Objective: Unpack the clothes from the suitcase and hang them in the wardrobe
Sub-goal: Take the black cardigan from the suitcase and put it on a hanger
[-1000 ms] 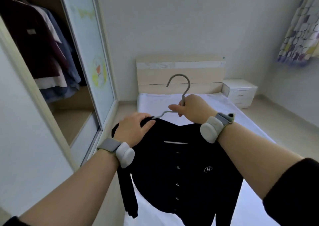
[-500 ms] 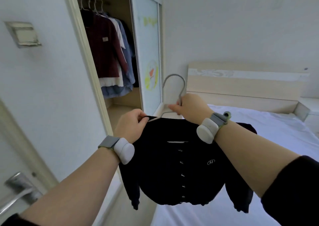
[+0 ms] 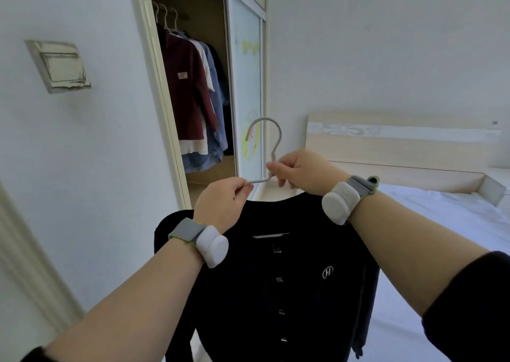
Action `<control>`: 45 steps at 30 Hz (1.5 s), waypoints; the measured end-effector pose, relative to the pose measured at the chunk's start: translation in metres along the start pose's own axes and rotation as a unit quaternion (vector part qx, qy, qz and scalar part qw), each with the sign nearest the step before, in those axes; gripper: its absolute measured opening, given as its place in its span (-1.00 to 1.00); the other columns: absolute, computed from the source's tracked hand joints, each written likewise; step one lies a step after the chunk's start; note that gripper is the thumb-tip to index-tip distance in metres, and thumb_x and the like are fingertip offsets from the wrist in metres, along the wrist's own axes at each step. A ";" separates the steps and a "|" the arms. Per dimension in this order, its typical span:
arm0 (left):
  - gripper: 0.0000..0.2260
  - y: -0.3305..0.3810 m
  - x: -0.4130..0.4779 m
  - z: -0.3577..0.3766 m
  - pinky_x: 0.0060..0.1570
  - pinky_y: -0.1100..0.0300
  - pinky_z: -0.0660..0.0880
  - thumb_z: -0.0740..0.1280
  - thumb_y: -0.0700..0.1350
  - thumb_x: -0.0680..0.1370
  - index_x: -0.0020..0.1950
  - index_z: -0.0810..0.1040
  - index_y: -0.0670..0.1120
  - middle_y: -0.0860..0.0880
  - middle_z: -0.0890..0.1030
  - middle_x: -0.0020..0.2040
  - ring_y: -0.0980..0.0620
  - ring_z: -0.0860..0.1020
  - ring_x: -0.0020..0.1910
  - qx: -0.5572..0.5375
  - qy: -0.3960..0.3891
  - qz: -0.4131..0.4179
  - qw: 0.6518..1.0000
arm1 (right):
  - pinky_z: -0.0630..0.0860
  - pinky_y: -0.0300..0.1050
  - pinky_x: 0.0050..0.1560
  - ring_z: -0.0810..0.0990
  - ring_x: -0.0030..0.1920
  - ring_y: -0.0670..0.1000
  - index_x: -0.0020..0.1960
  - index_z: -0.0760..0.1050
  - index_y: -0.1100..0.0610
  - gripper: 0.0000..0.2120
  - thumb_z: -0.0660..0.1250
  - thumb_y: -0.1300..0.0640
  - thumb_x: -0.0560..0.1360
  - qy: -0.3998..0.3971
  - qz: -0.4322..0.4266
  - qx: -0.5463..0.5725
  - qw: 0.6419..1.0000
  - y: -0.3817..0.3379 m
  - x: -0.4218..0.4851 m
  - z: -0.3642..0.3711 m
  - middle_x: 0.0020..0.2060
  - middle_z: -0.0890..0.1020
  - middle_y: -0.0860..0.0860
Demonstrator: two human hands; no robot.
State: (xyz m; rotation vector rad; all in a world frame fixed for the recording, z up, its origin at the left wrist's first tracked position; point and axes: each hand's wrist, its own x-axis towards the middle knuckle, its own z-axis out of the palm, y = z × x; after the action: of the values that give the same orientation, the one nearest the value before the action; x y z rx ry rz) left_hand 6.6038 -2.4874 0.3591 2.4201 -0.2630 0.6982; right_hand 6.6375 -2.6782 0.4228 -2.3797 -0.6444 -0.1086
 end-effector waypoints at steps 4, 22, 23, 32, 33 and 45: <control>-0.80 -0.044 0.025 -0.014 -0.15 0.09 0.50 0.26 -0.02 0.58 0.04 0.63 -0.07 0.00 0.63 -0.18 -0.04 0.55 -0.17 -0.016 0.012 0.006 1.000 | 0.41 -0.14 0.01 0.58 -0.12 0.04 -0.04 0.62 0.19 -0.44 0.00 -0.19 0.60 -0.022 0.105 -0.093 0.990 0.018 0.020 0.003 -0.11 0.66 0.06; -0.77 -0.082 0.121 0.009 -0.12 0.07 0.54 0.27 -0.09 0.59 0.21 0.61 -0.04 -0.05 0.70 -0.09 -0.02 0.60 -0.18 -0.029 0.010 0.054 0.998 | 0.25 -0.20 -0.15 0.42 -0.19 0.00 -0.17 0.58 0.20 -0.69 0.24 -0.01 0.57 0.243 0.047 -0.136 0.959 0.076 0.063 0.021 -0.26 0.45 0.00; -0.77 -0.084 0.128 0.013 -0.14 0.10 0.53 0.27 -0.09 0.59 0.21 0.61 -0.05 -0.05 0.69 -0.11 -0.01 0.58 -0.22 -0.029 0.017 0.045 0.998 | 0.27 -0.21 -0.12 0.45 -0.17 0.01 -0.15 0.59 0.21 -0.69 0.24 0.00 0.56 0.254 0.027 -0.137 0.957 0.083 0.068 0.022 -0.23 0.48 0.02; -0.78 -0.101 0.203 0.064 -0.09 0.17 0.48 0.28 -0.07 0.58 0.16 0.63 -0.06 -0.07 0.69 -0.04 -0.07 0.61 -0.06 -0.048 0.035 0.056 0.997 | 0.41 0.06 0.16 0.45 0.12 0.14 0.07 0.60 0.08 -0.69 0.12 -0.01 0.61 0.166 0.117 -0.228 0.952 0.156 0.123 -0.002 0.00 0.54 0.10; -0.78 -0.102 0.207 0.065 -0.10 0.18 0.47 0.28 -0.06 0.58 0.16 0.63 -0.05 -0.06 0.69 -0.03 -0.07 0.61 -0.05 -0.048 0.039 0.056 0.997 | 0.42 0.04 0.14 0.46 0.10 0.14 0.02 0.59 0.11 -0.65 0.09 -0.04 0.61 0.145 0.144 -0.230 0.952 0.152 0.125 -0.005 -0.03 0.54 0.10; -0.86 -0.215 0.371 0.127 -0.07 0.10 0.54 0.36 -0.04 0.52 0.02 0.66 -0.02 -0.04 0.66 -0.20 -0.06 0.60 -0.15 -0.162 -0.026 0.025 0.986 | 0.33 -0.15 -0.28 0.40 -0.37 0.01 -0.35 0.42 0.18 -0.55 0.23 -0.15 0.54 0.083 0.343 -0.009 0.936 0.186 0.259 0.019 -0.42 0.43 0.04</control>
State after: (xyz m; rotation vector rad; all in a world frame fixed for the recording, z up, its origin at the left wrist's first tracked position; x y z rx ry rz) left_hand 7.0424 -2.4000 0.3665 2.1280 -0.4244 0.5661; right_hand 6.9508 -2.6801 0.3613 -2.4396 0.2838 -0.0078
